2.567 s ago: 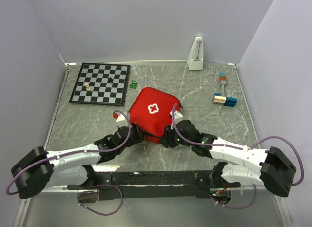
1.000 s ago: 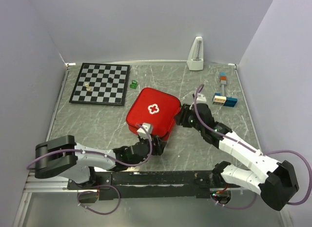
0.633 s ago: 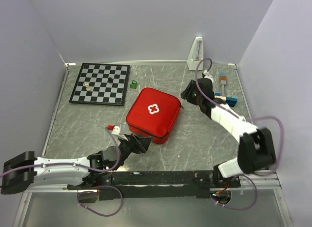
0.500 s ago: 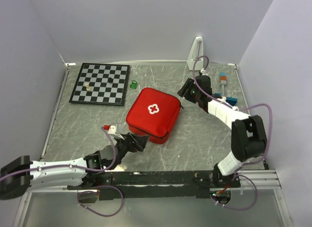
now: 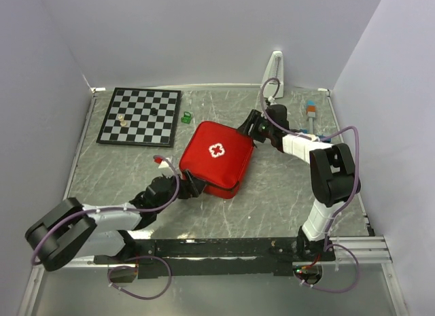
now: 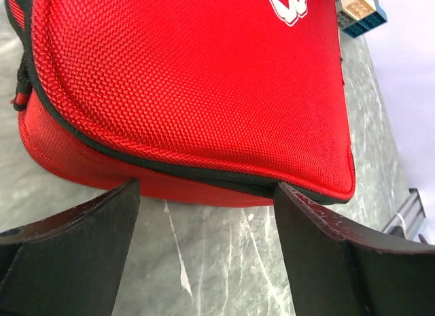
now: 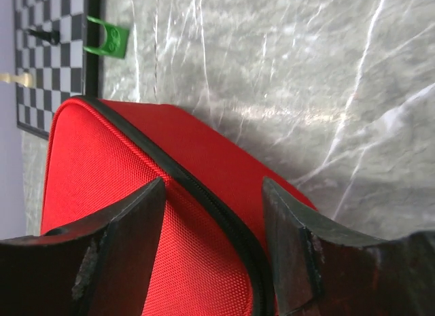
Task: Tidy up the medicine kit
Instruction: Adjust the medicine box at the center of the board.
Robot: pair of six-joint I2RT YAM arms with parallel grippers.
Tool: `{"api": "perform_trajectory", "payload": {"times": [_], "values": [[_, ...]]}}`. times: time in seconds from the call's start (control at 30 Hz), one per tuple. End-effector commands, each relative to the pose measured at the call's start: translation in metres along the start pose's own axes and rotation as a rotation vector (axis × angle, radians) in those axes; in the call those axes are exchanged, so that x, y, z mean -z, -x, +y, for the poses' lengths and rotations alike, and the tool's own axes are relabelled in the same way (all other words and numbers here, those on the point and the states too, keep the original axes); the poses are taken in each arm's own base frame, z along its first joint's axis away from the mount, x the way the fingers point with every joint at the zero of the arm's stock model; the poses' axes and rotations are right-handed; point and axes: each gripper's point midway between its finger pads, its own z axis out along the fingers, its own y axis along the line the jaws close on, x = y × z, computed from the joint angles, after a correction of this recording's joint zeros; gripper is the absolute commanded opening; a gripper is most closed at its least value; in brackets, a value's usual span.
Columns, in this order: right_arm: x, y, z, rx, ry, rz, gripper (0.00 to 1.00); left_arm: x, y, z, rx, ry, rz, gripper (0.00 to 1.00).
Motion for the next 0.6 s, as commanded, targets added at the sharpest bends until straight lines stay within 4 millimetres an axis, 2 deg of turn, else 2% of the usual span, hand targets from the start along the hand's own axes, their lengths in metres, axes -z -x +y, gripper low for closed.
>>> {"api": "perform_trajectory", "payload": {"times": [0.0, 0.17, 0.3, 0.47, 0.57], "values": [[0.014, -0.02, 0.014, 0.015, 0.11, 0.033, 0.64, -0.016, 0.046, -0.046, 0.024, -0.183, -0.104, 0.82], [0.035, -0.042, 0.005, 0.016, 0.106, 0.039, 0.63, -0.035, 0.068, -0.044, 0.03, -0.179, -0.129, 0.81], [0.049, -0.061, -0.004, 0.01, 0.093, 0.056, 0.62, -0.049, 0.077, -0.041, 0.043, -0.184, -0.132, 0.8], [0.067, -0.075, -0.007, -0.01, 0.067, 0.044, 0.62, -0.065, 0.088, -0.041, 0.03, -0.18, -0.146, 0.8], [0.077, -0.072, -0.011, -0.026, 0.025, 0.018, 0.63, -0.068, 0.102, -0.039, 0.023, -0.159, -0.174, 0.8]]}}
